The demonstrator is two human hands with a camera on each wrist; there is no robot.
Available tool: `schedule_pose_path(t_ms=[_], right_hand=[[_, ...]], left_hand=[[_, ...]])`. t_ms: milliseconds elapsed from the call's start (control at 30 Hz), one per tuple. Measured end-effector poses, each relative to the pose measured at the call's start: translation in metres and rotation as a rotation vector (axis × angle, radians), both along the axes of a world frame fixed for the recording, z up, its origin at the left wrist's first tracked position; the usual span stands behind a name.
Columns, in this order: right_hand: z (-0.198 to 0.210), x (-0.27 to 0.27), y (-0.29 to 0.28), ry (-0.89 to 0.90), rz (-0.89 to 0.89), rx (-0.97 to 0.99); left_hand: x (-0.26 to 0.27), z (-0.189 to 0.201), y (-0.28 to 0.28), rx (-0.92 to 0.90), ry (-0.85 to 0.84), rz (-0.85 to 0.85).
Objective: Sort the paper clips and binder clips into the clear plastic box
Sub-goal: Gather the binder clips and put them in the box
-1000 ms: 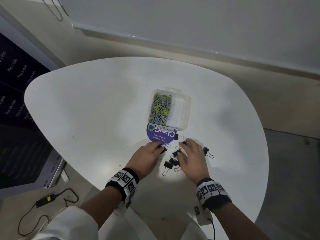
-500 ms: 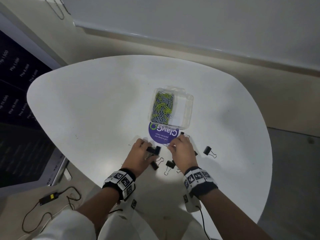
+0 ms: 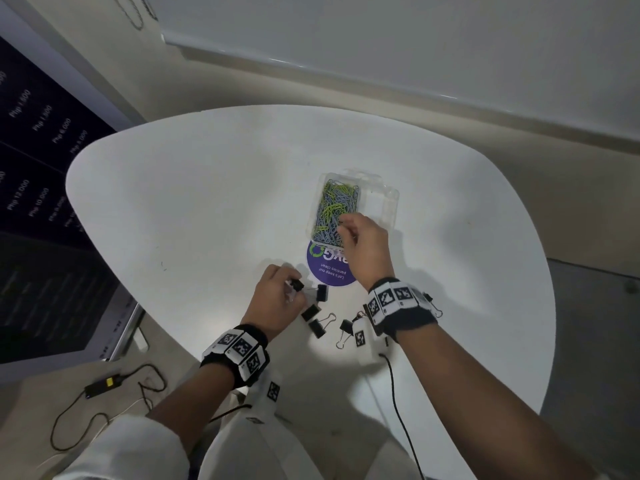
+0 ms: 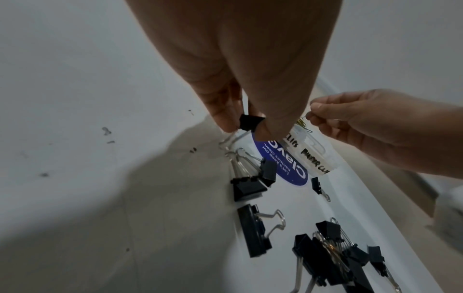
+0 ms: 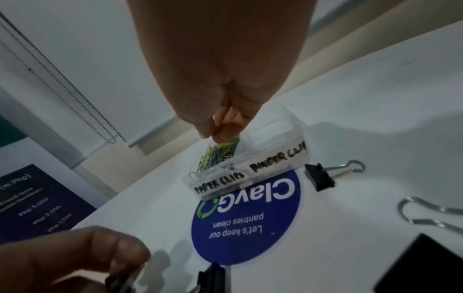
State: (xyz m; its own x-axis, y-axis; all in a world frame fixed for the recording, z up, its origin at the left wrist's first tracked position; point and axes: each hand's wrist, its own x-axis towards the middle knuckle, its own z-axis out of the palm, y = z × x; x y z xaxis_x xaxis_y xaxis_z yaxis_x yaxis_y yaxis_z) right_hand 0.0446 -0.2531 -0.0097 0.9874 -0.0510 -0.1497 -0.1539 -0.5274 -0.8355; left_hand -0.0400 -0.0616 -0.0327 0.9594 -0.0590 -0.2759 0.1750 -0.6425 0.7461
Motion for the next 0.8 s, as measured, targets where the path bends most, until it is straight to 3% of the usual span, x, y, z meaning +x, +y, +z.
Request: schedule_pose_path(t_ms=[167, 300, 400, 467, 567, 733, 800], right_hand=[[-0.003, -0.033, -0.028, -0.083, 0.014, -0.099], [-0.021, -0.077, -0.085, -0.067, -0.090, -0.369], [-0.035, -0.107, -0.121, 0.042, -0.189, -0.552], [-0.042, -0.123, -0.130, 0.102, -0.216, -0.481], [-0.042, -0.138, -0.121, 0.112, -0.092, -0.268], [-0.037, -0.143, -0.085, 0.120, 0.042, -0.159], [-0.034, -0.142, -0.073, 0.132, 0.060, -0.109]], left_hand=[[0.008, -0.004, 0.003, 0.099, -0.055, -0.134], [0.006, -0.004, -0.005, 0.085, -0.069, -0.232], [0.000, -0.001, -0.014, 0.163, -0.041, -0.360], [-0.003, -0.002, -0.020, 0.171, -0.015, -0.405], [-0.005, -0.005, -0.031, 0.142, -0.014, -0.429], [-0.005, 0.003, -0.051, 0.247, -0.105, -0.482], [-0.007, 0.005, -0.057, 0.303, -0.127, -0.589]])
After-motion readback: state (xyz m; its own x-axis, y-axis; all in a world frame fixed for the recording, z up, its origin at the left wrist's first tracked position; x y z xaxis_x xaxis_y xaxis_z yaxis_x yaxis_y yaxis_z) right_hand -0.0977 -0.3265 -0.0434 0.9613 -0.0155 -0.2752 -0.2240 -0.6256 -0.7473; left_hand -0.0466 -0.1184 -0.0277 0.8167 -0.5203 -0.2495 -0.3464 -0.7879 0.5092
